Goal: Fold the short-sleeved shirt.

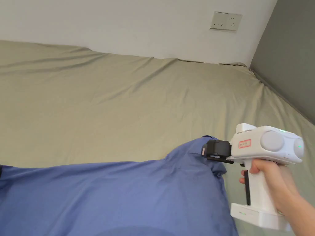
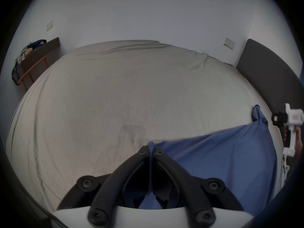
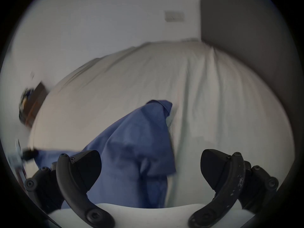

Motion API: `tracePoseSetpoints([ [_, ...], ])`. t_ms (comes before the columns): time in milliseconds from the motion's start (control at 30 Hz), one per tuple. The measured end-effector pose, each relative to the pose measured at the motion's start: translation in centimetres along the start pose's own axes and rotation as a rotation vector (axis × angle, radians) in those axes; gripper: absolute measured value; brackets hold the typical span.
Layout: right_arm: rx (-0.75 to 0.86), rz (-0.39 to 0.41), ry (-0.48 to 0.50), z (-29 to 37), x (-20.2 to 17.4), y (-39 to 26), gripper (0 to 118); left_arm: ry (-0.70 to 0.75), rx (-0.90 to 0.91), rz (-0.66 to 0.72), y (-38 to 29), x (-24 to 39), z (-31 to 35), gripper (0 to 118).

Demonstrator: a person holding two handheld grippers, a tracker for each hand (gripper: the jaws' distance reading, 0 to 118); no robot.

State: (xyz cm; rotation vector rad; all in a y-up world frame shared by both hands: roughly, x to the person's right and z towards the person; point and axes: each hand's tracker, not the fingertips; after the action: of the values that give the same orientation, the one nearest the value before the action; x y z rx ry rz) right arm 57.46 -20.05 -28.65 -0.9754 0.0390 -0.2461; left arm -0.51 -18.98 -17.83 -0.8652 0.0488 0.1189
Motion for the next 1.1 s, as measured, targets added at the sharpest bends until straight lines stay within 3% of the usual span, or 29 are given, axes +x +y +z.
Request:
tracePoseSetpoints([
  [67, -0.046, -0.056, -0.057, -3.2, 0.1, 0.6, 118, 0.007, 0.000, -0.013, 0.2, 0.2, -0.3, 2],
  [100, -0.053, -0.046, -0.093, -4.1, 0.0, 0.6, 117, 0.008, 0.001, -0.016, 0.2, 0.2, -0.3, 2],
  [133, -0.070, -0.009, -0.135, -5.1, -0.2, 0.5, 113, 0.006, 0.003, -0.020, 0.3, 0.3, -0.3, 2],
  [233, -0.044, 0.079, -0.191, -5.6, -1.6, -0.1, 116, 0.007, 0.006, -0.042, 0.5, 0.4, -0.3, 2],
  [267, -0.032, 0.091, -0.211, -5.2, -2.0, -0.2, 108, 0.011, 0.006, -0.049, 0.6, 0.4, -0.4, 2],
  [300, -0.019, 0.109, -0.198, -4.7, -2.3, -0.3, 93, 0.012, 0.004, -0.048, 0.7, 0.4, -0.4, 2],
  [400, 0.018, 0.207, -0.197, -2.6, -2.9, -0.4, 8, 0.003, 0.012, -0.027, 0.8, 0.4, 0.3, 2],
  [433, 0.031, 0.231, -0.235, -1.9, -3.2, -0.6, 5, -0.002, 0.021, -0.015, 0.9, 0.5, 0.7, 2],
  [467, 0.038, 0.234, -0.210, -1.0, -3.0, -0.8, 5, -0.011, 0.030, -0.006, 0.9, 0.5, 1.1, 2],
  [500, 0.024, 0.230, -0.116, -0.3, -2.6, -0.8, 5, -0.016, 0.043, 0.002, 0.9, 0.7, 1.7, 2],
  [533, 0.027, 0.176, -0.081, 0.6, -2.6, -1.0, 5, -0.024, 0.058, 0.011, 0.9, 0.8, 2.5, 2],
  [567, 0.070, 0.162, -0.103, 2.0, -2.6, -1.2, 5, -0.032, 0.072, 0.019, 0.9, 0.9, 3.3, 2],
  [667, 0.223, 0.126, -0.035, 7.3, -2.5, -2.4, 5, -0.050, 0.139, 0.040, 0.9, 1.1, 6.7, 2],
  [733, 0.345, 0.129, 0.033, 11.9, -2.6, -3.8, 5, -0.064, 0.241, 0.073, 0.5, 1.1, 10.1, 2],
  [933, 0.794, 0.184, 0.082, 28.9, -3.4, -12.9, 5, -0.064, 0.620, 0.178, -4.4, 2.0, 24.1, 2],
  [1100, 1.144, 0.132, 0.083, 40.1, -4.5, -20.9, 5, -0.011, 0.952, 0.256, -11.4, 3.7, 35.5, 2],
])
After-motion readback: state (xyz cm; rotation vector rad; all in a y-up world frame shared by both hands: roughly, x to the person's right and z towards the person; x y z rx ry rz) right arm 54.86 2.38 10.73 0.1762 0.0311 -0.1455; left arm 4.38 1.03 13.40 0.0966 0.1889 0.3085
